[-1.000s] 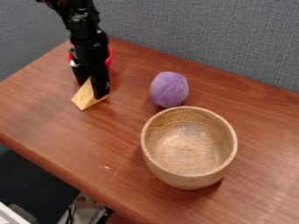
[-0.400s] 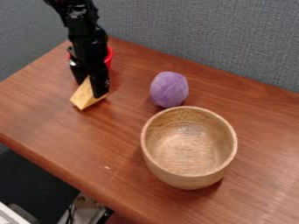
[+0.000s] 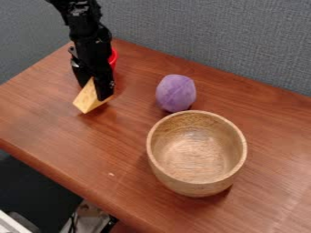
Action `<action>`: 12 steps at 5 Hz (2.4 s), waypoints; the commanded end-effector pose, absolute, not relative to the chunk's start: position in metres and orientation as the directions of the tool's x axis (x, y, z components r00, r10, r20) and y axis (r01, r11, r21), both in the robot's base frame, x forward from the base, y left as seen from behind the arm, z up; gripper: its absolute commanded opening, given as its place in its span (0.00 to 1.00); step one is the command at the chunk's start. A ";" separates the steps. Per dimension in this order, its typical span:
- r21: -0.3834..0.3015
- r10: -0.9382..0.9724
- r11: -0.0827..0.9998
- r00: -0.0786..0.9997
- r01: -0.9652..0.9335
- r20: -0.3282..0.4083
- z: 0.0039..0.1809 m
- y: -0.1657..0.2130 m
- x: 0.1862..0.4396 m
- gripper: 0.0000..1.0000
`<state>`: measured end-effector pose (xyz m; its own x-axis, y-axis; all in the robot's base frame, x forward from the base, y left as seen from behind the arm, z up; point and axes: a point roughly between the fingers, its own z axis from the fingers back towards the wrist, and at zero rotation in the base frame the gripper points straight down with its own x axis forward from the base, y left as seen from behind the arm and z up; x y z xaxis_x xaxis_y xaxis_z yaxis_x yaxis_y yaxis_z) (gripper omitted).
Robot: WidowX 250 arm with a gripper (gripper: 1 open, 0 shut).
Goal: Put the yellow cheese in the brown wooden bowl
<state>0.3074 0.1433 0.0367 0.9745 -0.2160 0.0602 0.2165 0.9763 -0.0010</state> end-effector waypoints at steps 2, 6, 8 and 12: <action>0.049 -0.212 0.977 0.964 0.207 0.158 0.085 0.134 0.311 0.00; 0.058 -0.475 0.878 0.849 0.476 0.231 0.123 -0.010 0.312 0.00; 0.036 -0.546 0.834 0.814 0.551 0.198 0.100 -0.049 0.301 0.00; -0.022 -0.515 0.852 0.845 0.523 0.147 0.069 -0.035 0.296 1.00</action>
